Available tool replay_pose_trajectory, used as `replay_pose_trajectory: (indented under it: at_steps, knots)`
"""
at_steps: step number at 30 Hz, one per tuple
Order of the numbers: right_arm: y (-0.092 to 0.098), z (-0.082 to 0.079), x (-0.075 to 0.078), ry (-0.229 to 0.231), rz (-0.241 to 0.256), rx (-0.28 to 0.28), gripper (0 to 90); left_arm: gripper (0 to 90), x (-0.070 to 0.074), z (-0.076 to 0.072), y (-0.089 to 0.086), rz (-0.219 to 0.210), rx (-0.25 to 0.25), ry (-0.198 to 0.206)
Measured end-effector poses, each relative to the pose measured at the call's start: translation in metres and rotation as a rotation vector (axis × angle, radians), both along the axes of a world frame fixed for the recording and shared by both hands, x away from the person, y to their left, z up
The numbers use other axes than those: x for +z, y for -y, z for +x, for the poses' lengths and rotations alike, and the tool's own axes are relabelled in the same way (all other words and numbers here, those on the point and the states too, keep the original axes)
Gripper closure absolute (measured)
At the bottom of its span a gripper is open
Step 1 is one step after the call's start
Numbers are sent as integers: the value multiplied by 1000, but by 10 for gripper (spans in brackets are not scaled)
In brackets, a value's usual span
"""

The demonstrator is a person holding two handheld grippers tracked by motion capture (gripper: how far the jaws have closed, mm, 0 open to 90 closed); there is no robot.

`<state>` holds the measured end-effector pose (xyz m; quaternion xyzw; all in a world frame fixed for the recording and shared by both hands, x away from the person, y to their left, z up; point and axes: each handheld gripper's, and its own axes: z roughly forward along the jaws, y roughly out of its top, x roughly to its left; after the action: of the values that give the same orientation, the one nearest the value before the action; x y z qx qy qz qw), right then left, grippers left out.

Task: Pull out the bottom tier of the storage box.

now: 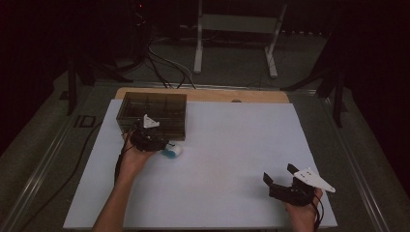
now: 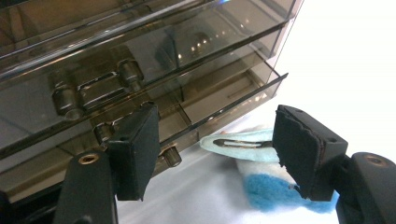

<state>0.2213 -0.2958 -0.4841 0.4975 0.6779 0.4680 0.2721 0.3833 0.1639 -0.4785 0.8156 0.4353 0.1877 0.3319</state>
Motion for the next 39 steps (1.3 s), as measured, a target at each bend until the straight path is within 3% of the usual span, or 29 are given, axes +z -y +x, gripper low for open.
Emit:
replay_pose_trajectory:
  at_steps: [7,10,24,39]
  knots:
    - [0,0,0,0,-2,0,25,382,-2,4,6,37,-40,-9]
    - [0,0,0,1,-1,0,25,441,-7,7,8,69,-49,-15]
    - [0,0,0,1,-1,2,25,580,-11,14,5,78,-37,-11]
    - [-1,-1,1,5,-3,0,25,514,-11,12,11,154,-94,35]
